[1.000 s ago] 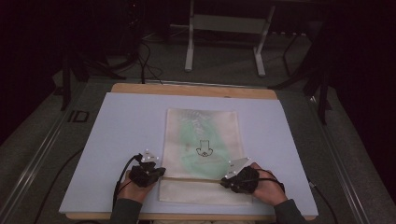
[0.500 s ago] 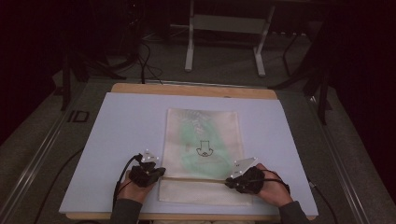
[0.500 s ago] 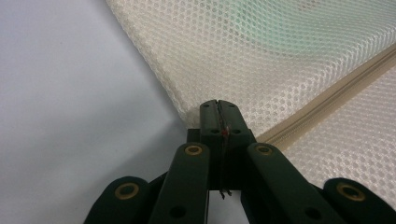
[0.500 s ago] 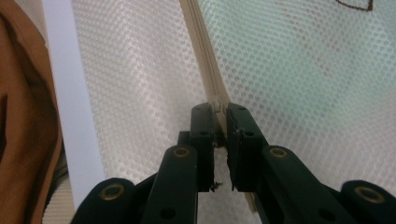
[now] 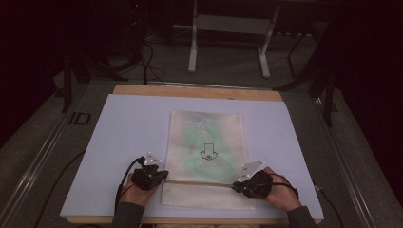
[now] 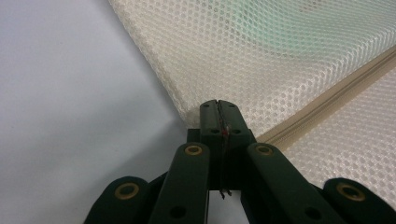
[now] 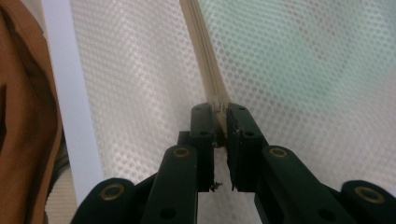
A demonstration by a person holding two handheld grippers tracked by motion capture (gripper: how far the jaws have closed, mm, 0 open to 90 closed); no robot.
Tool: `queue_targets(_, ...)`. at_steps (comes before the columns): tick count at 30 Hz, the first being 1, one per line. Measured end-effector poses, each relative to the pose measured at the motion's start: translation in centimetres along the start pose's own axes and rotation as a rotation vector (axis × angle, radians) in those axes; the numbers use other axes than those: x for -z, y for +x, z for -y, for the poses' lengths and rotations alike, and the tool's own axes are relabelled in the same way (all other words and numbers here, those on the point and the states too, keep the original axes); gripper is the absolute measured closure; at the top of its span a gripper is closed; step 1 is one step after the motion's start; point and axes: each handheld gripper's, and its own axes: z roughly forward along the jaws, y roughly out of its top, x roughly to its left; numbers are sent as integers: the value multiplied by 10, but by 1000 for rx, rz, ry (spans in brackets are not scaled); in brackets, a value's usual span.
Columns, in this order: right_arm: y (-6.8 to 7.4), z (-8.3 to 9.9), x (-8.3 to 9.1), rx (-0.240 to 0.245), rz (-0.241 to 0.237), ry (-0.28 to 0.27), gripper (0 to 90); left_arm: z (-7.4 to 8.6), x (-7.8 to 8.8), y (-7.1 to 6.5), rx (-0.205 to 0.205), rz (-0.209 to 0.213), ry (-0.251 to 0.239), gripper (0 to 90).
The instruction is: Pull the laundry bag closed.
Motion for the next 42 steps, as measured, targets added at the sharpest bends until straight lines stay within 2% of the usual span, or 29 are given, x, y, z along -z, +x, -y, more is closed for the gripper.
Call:
queue_targets(10,-4,16,10,-30,14,2,823,0,0,0,-2,-2,1,895)
queue_targets(21,-10,39,22,-93,36,-11,823,0,0,0,-3,-2,1,895)
queue_targets(23,-11,42,23,-105,28,-29,822,0,0,0,-3,-2,1,895)
queue_targets(29,-13,44,21,-121,7,-33,812,0,0,-1,-8,-4,-1,894)
queue_targets(32,-14,46,21,-131,14,-35,721,0,0,-1,-17,-8,5,890)
queue_targets(35,-16,45,25,-154,32,-61,627,-1,0,-3,-27,-19,7,889)
queue_targets(38,-17,43,25,-164,38,-78,581,-1,0,-3,-32,-23,7,886)
queue_targets(42,-18,45,27,-182,63,-89,560,0,1,-6,-60,-36,-1,882)
